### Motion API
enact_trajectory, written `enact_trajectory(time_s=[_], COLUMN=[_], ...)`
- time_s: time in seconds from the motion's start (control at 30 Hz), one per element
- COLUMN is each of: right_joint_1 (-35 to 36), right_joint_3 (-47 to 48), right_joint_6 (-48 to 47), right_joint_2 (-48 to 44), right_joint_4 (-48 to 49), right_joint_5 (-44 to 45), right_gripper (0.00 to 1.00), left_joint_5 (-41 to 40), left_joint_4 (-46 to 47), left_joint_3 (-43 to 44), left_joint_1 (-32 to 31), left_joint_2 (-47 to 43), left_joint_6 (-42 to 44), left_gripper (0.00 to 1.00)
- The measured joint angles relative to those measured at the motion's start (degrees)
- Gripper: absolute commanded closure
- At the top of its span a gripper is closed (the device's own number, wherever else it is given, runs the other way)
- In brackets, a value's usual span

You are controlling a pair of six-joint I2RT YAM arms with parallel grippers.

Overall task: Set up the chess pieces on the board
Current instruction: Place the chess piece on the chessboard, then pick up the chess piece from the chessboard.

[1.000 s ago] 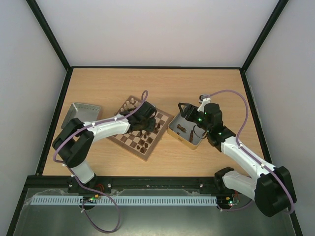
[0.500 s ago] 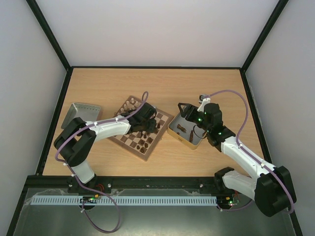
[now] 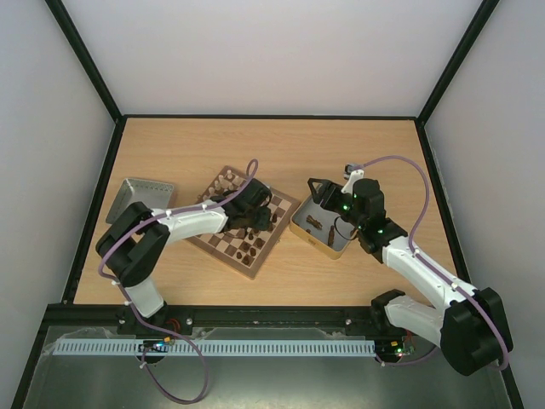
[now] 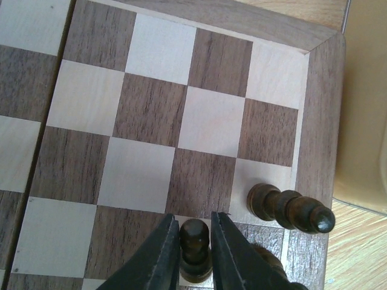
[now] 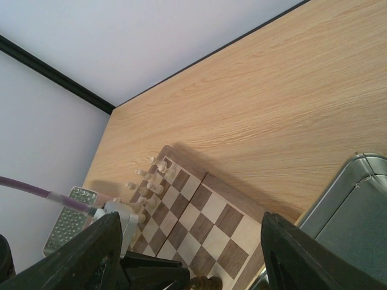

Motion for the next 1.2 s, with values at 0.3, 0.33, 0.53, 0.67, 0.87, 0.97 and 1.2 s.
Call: enact_trajectory(time_s=[0.3, 0.33, 0.53, 0.67, 0.87, 0.97, 1.2], right_joint_1=[0.0, 0.0, 0.0, 0.0, 0.0, 0.0, 0.0], right_joint_3=[0.0, 0.0, 0.0, 0.0, 0.0, 0.0, 0.0], right_joint_6=[0.0, 0.0, 0.2, 0.2, 0.4, 0.7, 0.9], right_joint_2=[0.2, 0.2, 0.3, 0.3, 0.3, 0.3, 0.3], right_joint_4=[0.0, 0.0, 0.0, 0.0, 0.0, -0.1, -0.1], right_joint_5=[-0.2, -0.2, -0.3, -0.4, -0.8, -1.0, -1.3], right_gripper=[0.38, 0.38, 0.38, 0.38, 0.38, 0.38, 0.38], left_joint_5=[0.1, 0.1, 0.1, 0.4, 1.7, 2.1, 2.5], left_joint_4=[0.0, -0.1, -0.5, -1.9, -4.9, -6.2, -8.5], left_joint_3=[0.0, 0.0, 0.1, 0.5, 2.6, 3.4, 5.7], left_joint_1=[0.0, 0.0, 0.0, 0.0, 0.1, 0.4, 0.9], left_joint_2=[0.2, 0.2, 0.2, 0.2, 0.2, 0.4, 3.4], left_joint_6=[0.1, 0.1, 0.1, 0.2, 0.7, 1.1, 1.9], left_gripper=[0.80, 0.80, 0.76, 0.74, 0.74, 0.76, 0.76])
